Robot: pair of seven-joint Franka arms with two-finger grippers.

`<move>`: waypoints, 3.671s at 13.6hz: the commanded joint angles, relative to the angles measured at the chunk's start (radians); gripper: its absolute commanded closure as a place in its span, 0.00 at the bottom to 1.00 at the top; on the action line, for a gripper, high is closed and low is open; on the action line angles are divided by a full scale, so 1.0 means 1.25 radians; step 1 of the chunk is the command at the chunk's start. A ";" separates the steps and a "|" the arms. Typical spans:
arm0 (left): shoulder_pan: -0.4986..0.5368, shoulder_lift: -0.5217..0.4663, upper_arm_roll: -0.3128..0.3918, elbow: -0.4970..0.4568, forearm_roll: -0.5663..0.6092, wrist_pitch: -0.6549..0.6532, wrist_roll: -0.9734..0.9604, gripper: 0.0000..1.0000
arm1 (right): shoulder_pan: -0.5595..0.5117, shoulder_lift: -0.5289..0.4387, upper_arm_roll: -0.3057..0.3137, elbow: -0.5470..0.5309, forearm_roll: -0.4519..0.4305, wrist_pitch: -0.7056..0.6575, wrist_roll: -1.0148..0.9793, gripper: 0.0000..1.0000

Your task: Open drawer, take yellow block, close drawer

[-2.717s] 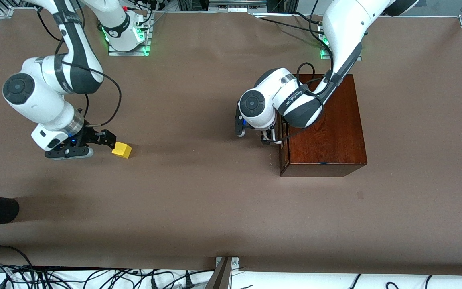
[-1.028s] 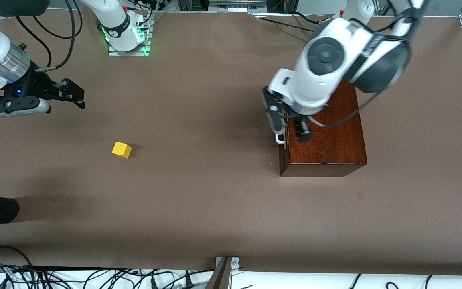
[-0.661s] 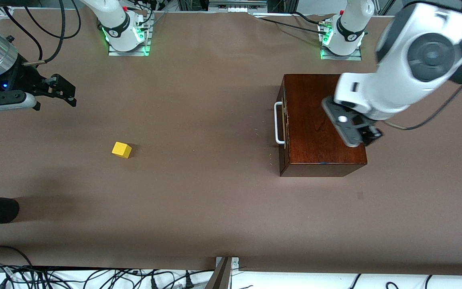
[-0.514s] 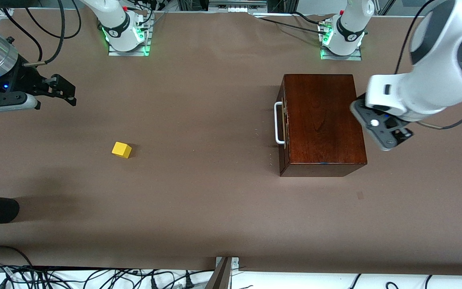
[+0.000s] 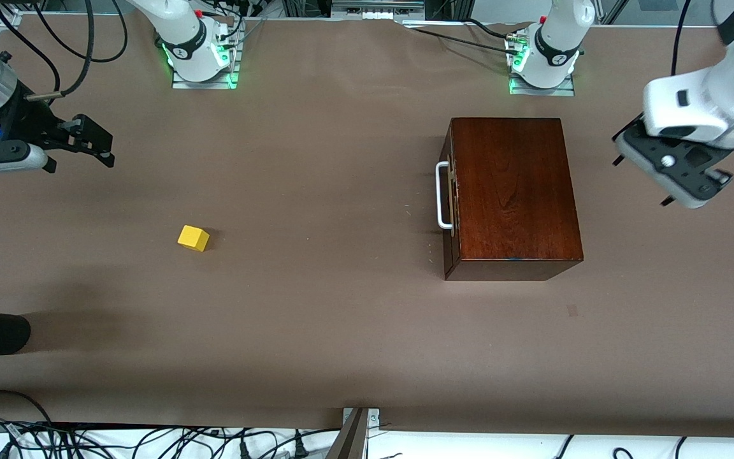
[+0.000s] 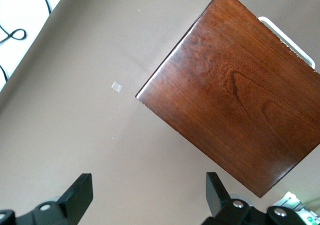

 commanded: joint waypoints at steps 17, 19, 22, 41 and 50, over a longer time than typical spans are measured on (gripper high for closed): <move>-0.051 -0.160 0.117 -0.338 0.099 0.182 -0.386 0.00 | -0.008 0.015 0.006 0.023 -0.008 -0.019 -0.003 0.00; -0.052 -0.161 0.117 -0.348 0.092 0.186 -0.396 0.00 | -0.008 0.015 0.006 0.023 -0.008 -0.020 -0.003 0.00; -0.037 -0.157 0.125 -0.325 -0.054 0.191 -0.408 0.00 | -0.008 0.015 0.006 0.023 -0.008 -0.020 -0.003 0.00; -0.064 -0.121 0.142 -0.219 -0.056 0.115 -0.706 0.00 | -0.008 0.015 0.005 0.023 -0.008 -0.029 0.000 0.00; -0.059 -0.117 0.135 -0.217 -0.051 0.117 -0.697 0.00 | -0.008 0.015 0.006 0.023 -0.008 -0.029 0.000 0.00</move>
